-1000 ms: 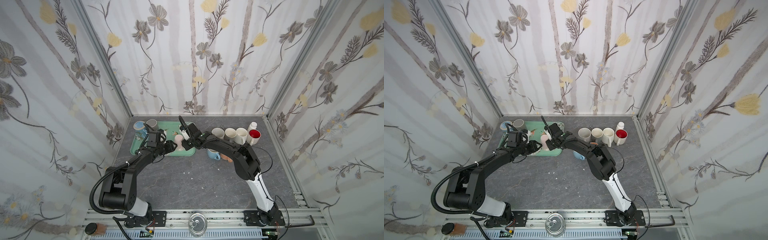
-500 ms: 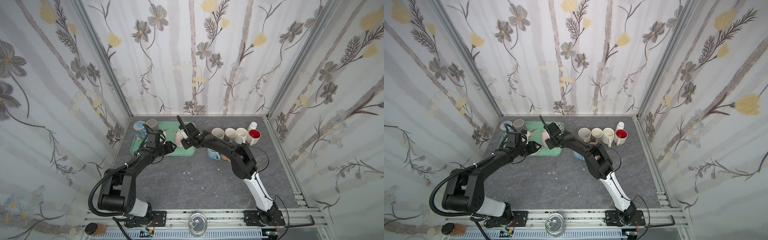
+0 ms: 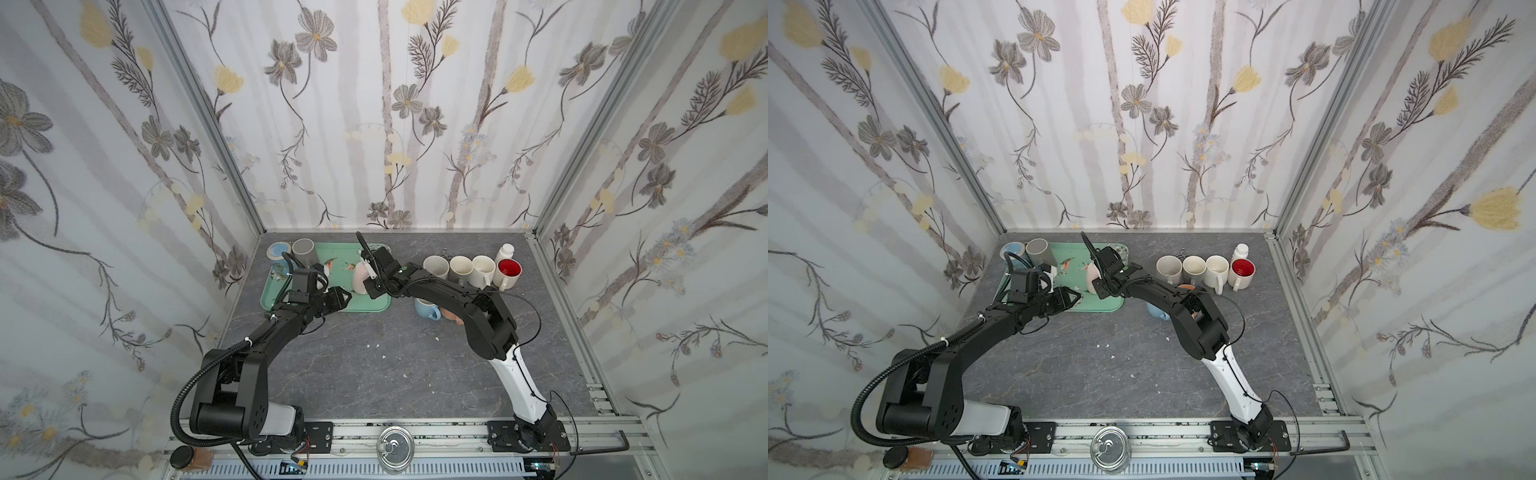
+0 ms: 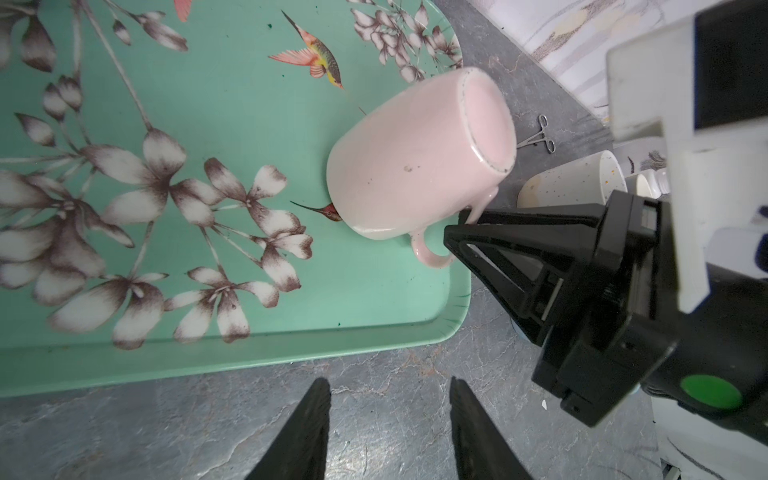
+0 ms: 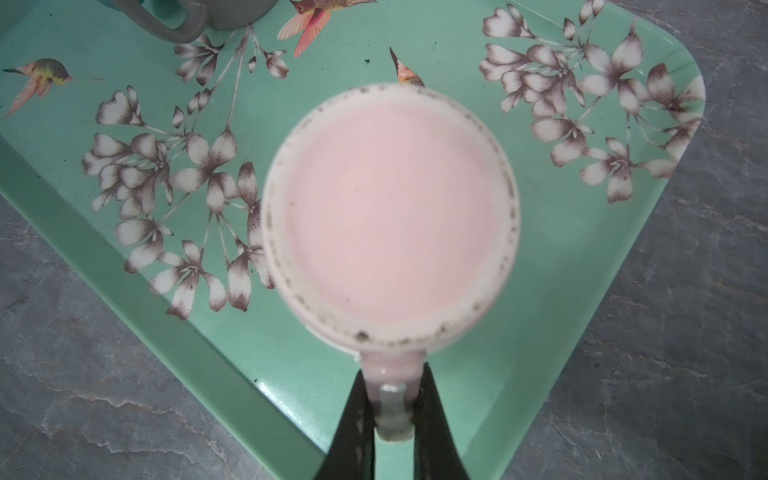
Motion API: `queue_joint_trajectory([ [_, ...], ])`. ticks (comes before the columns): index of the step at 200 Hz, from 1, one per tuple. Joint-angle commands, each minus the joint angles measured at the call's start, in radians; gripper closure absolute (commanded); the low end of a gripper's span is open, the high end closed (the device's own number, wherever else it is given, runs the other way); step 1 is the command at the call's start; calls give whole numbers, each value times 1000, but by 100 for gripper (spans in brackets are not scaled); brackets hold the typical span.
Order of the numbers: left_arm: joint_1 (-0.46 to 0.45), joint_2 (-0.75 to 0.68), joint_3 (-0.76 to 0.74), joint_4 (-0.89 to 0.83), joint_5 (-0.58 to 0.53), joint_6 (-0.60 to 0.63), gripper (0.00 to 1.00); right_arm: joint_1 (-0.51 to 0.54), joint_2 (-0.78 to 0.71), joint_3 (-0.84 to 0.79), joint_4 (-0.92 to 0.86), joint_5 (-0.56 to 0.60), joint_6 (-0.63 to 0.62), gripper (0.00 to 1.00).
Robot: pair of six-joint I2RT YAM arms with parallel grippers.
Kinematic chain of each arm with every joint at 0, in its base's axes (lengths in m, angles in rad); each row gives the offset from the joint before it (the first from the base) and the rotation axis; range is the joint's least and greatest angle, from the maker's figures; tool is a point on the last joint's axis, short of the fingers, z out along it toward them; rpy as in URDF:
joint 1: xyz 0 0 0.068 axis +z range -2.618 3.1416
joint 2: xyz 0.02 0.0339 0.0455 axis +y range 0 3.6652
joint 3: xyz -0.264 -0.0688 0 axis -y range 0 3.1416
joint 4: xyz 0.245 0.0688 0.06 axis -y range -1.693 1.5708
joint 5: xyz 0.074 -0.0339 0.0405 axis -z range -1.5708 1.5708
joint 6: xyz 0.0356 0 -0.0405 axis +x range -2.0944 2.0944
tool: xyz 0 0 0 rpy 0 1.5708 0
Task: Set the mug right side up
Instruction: 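Open the left gripper off the pink mug while the right gripper holds the handle, then lift and rotate the pink mug mouth-up with the right gripper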
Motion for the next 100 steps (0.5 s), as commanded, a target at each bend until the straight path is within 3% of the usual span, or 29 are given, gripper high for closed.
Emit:
queue_joint_trajectory([
  [1,4,-27,-51,111,28,-51,54,-2,-49,-45,155,-8,89,100],
  [100,5,-5,-198,455,155,-282,52,-34,-157,-308,532,-177,376,100],
])
